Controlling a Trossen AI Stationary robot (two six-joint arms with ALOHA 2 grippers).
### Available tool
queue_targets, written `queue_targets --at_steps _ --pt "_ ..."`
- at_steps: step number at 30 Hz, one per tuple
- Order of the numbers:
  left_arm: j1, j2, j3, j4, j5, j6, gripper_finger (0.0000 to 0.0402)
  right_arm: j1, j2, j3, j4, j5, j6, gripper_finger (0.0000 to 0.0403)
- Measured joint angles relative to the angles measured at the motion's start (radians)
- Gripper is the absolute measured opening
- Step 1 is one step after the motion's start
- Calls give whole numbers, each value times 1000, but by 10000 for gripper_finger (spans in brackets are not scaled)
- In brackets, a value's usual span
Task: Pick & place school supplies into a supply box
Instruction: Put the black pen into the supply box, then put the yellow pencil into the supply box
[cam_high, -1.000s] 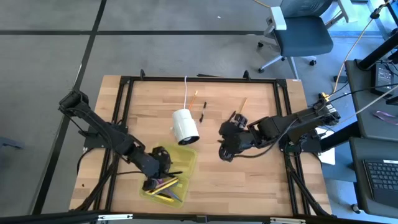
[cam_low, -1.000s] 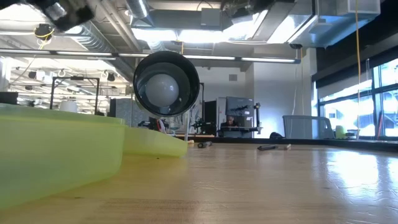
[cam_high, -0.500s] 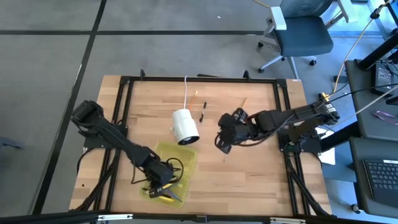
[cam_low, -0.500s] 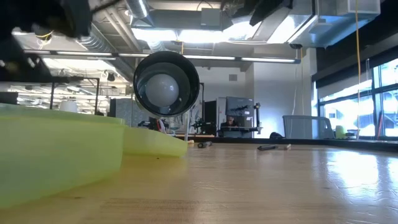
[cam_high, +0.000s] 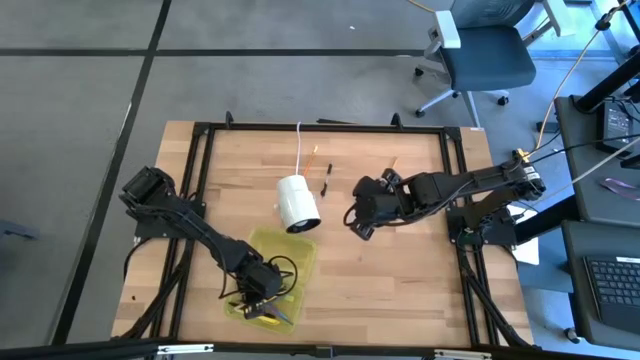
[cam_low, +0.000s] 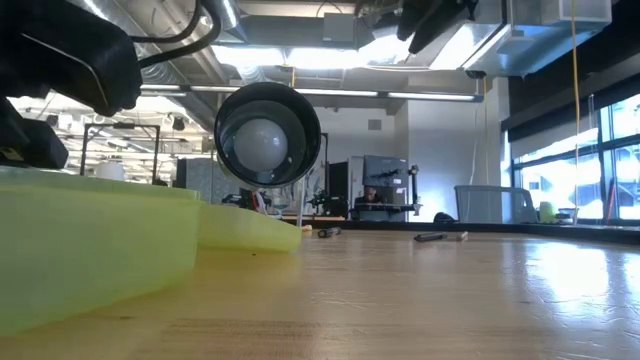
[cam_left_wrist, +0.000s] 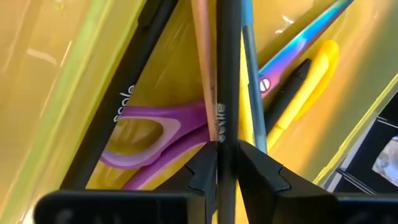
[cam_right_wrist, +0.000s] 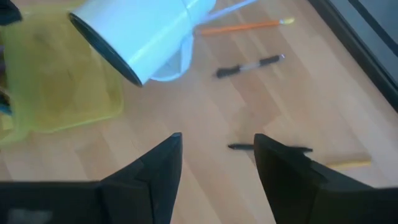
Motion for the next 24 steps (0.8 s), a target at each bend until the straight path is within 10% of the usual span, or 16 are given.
queue_targets --at_steps 13,24 --pt "0 -74 0 0 34 -29 71 -147 0 0 -180 -10 94 202" --pt "-2 -281 0 12 -250 -63 71 -396 -3 -211 -193 -47 73 202"
